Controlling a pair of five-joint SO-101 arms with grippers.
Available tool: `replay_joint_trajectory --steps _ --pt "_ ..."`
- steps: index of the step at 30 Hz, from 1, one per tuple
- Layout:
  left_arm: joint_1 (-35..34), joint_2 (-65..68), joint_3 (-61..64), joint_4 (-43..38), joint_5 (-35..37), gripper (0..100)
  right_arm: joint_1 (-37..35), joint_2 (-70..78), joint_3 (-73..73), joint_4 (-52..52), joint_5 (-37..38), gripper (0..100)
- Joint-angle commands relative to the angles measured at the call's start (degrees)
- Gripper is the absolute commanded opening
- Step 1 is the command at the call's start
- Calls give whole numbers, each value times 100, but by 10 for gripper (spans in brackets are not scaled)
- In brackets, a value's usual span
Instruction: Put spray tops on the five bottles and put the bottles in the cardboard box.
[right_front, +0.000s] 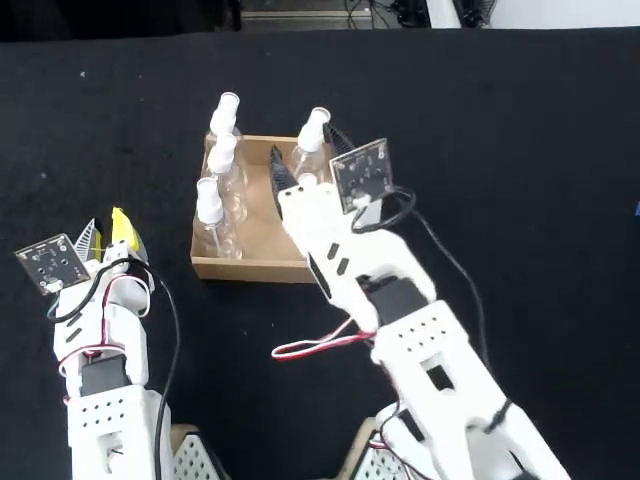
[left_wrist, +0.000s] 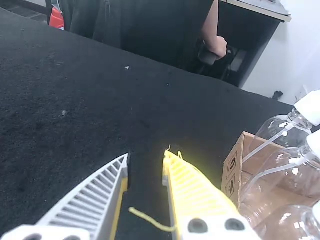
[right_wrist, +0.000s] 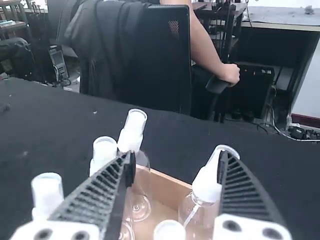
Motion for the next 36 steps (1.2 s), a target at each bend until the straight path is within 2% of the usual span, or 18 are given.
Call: replay_joint_trajectory --steps 1,4,7,8,11,20,24,29,36 --pt "-40 -44 136 9 -9 105 9 -708 -470 501 -9 233" --pt "-40 -44 136 9 -9 105 299 -1182 -479 932 -9 192" --pt "-40 -44 136 9 -9 105 1011 -1648 -479 1433 -9 31" --pt "-31 -44 136 9 -9 105 1301 -1807 -462 1609 -9 4" --pt "-31 -44 136 9 -9 105 2013 -2211 -198 2163 0 70" --pt "-48 -44 136 70 -9 101 3490 -3530 1771 3033 35 74" --pt "-145 -97 92 396 -149 23 3596 -4664 2598 3499 35 37" --pt "101 -97 136 431 -624 30 3640 -6387 3495 4220 44 11" --pt "224 -88 136 440 -695 30 3640 -6141 3644 5055 44 11"
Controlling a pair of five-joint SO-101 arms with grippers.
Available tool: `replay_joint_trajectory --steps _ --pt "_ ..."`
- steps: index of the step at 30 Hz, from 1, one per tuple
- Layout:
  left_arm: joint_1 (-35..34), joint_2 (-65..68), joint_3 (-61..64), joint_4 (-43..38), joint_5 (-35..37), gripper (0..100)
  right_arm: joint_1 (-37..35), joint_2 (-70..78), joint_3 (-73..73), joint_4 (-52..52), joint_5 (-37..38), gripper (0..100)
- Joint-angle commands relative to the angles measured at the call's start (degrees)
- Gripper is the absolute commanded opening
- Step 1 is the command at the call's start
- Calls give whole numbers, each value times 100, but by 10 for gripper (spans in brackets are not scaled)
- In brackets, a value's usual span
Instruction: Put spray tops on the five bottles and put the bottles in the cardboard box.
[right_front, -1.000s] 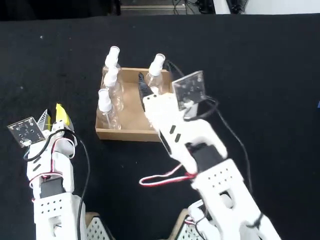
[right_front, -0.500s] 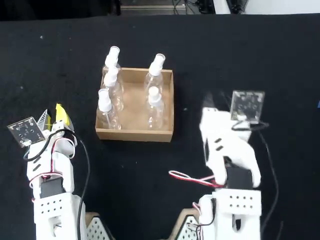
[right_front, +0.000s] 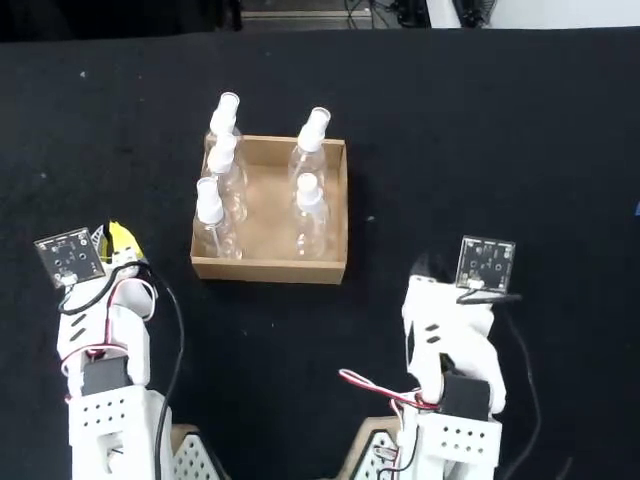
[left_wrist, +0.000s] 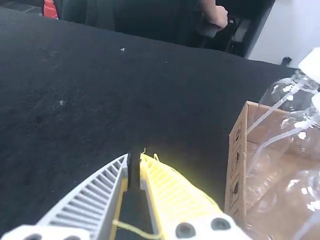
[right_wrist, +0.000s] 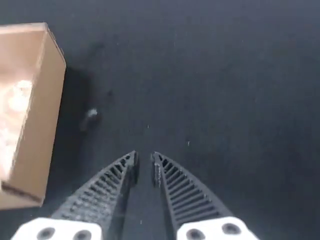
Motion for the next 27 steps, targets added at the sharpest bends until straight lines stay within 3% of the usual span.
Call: replay_joint_trajectory --steps 1,7,15,19,23,27 --pt "101 -88 136 9 -53 30 79 -365 -22 545 35 11" --pt "101 -88 136 0 -53 33 88 -365 -13 2171 35 11" --pt "400 -35 136 105 -53 33 79 -400 -13 2207 26 11" --pt "435 -53 136 1433 -44 31 62 -400 -13 2207 26 11" --pt "444 -132 66 3701 -44 30 62 -400 -13 2207 26 11" --pt "444 -554 22 4299 -26 30 62 -400 -13 2207 26 11"
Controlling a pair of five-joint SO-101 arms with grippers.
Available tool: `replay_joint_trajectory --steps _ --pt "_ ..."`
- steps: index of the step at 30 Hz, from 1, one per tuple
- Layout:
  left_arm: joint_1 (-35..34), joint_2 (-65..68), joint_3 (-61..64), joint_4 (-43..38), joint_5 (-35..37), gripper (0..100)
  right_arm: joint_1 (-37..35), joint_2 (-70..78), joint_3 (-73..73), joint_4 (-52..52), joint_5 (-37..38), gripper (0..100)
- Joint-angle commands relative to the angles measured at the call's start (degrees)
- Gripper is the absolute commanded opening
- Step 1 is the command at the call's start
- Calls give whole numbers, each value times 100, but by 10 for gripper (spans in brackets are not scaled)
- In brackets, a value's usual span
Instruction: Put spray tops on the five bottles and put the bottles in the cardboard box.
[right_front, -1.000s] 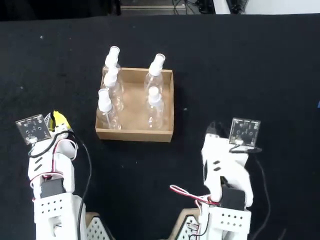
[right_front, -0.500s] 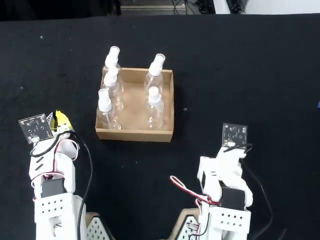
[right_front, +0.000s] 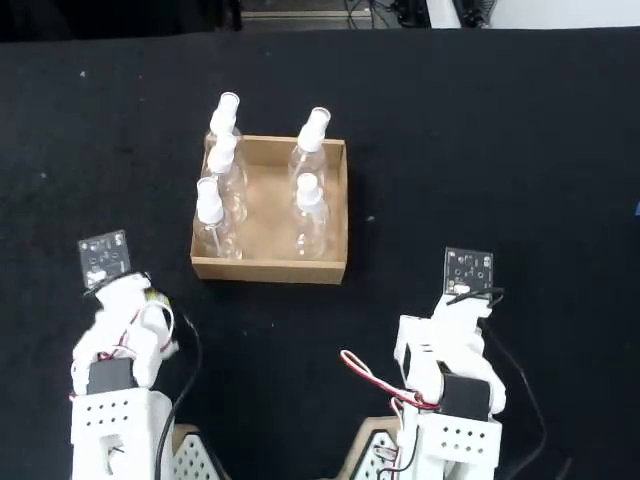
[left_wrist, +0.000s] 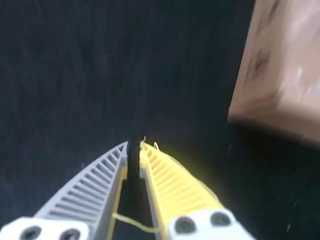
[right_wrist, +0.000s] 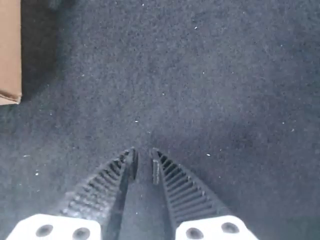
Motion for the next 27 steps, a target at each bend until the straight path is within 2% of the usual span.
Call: replay_joint_trajectory --steps 1,5,11,27 --pt "66 -563 84 712 -18 30 70 -391 -13 53 18 11" --pt "57 -1169 145 967 -18 30 70 -391 -13 53 18 11" --pt "92 -1890 101 2514 -35 31 70 -391 -13 53 18 11" --pt "110 -2145 92 2593 -26 30 44 -593 -22 97 18 11"
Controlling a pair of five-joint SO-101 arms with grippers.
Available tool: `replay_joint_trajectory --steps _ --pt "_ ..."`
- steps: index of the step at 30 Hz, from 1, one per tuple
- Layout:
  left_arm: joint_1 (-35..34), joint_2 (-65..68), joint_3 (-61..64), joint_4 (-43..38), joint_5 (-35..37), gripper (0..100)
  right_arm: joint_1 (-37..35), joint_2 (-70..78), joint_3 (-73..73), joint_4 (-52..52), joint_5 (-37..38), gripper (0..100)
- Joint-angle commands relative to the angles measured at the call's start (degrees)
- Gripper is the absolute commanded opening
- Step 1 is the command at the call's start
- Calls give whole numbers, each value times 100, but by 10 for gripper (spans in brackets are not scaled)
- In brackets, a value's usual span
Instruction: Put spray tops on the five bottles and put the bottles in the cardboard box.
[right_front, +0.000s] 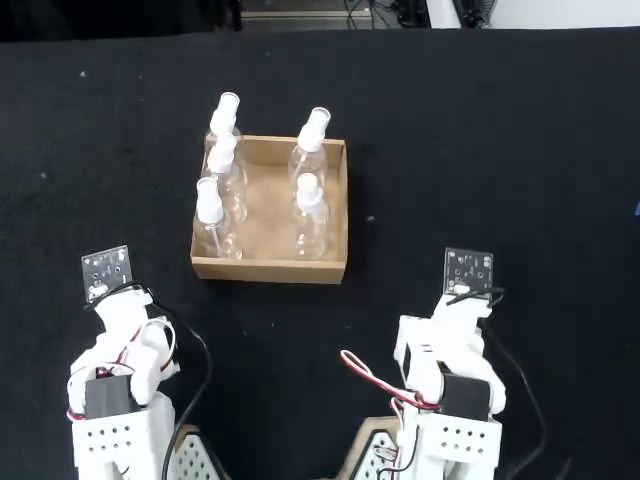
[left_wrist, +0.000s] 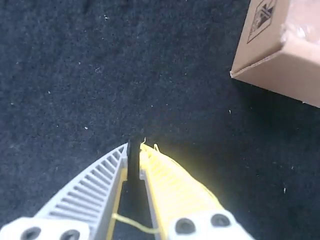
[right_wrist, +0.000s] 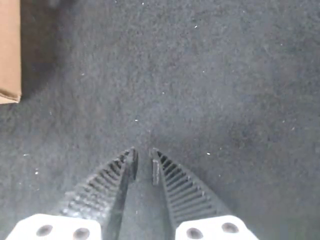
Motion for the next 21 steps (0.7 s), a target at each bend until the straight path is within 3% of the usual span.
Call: replay_joint_trajectory --steps 1,21 --pt "75 -149 84 123 -35 30 44 -576 -22 53 18 11" --pt "31 -149 84 123 -26 30 53 -567 -22 53 18 11"
